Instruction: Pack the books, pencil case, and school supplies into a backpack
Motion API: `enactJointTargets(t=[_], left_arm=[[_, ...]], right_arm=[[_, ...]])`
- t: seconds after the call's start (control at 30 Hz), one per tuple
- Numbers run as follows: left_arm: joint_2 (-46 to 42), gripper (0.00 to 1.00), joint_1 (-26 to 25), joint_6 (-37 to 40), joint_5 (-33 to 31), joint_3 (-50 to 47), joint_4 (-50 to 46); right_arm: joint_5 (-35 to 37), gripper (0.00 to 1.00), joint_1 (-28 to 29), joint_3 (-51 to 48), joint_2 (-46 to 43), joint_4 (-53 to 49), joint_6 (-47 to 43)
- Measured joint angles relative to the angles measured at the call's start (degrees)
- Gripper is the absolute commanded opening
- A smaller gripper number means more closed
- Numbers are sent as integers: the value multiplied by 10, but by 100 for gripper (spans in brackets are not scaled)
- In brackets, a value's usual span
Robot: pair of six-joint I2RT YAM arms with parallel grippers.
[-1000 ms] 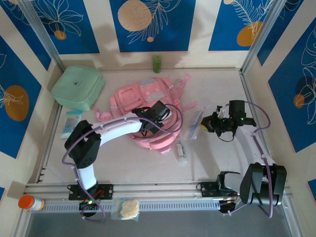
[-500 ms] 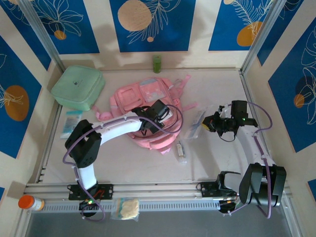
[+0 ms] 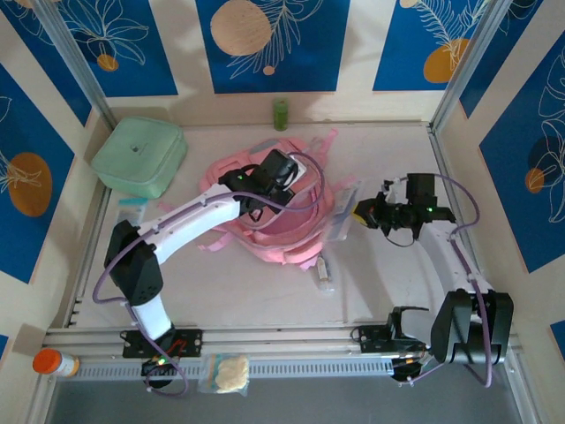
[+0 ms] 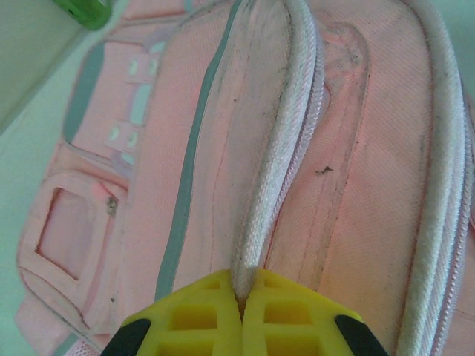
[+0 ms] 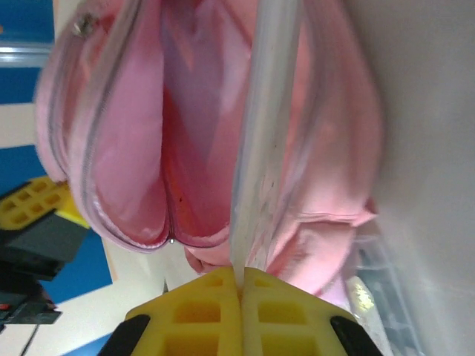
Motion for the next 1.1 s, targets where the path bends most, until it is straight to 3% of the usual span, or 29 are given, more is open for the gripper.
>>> enactJointTargets(t=[0.37, 0.6, 0.83, 0.93, 1.03, 1.1], left_arm=[[0, 0, 1, -95, 21, 26, -14], [0, 0, 5, -151, 29, 34, -14], [0, 0, 19, -182, 46, 34, -5], [0, 0, 24, -187, 56, 34, -4], [0, 0, 26, -193, 63, 34, 0], [0, 0, 28, -195, 68, 33, 3]], right_arm=[[40, 0, 141, 10, 146, 278, 131], [142, 1, 225, 17, 264, 453, 219], [182, 34, 263, 60, 334, 504, 247], [183, 31, 261, 60, 332, 501, 250], [191, 16, 263, 50, 320, 480, 249], [198, 13, 266, 45, 312, 463, 252]])
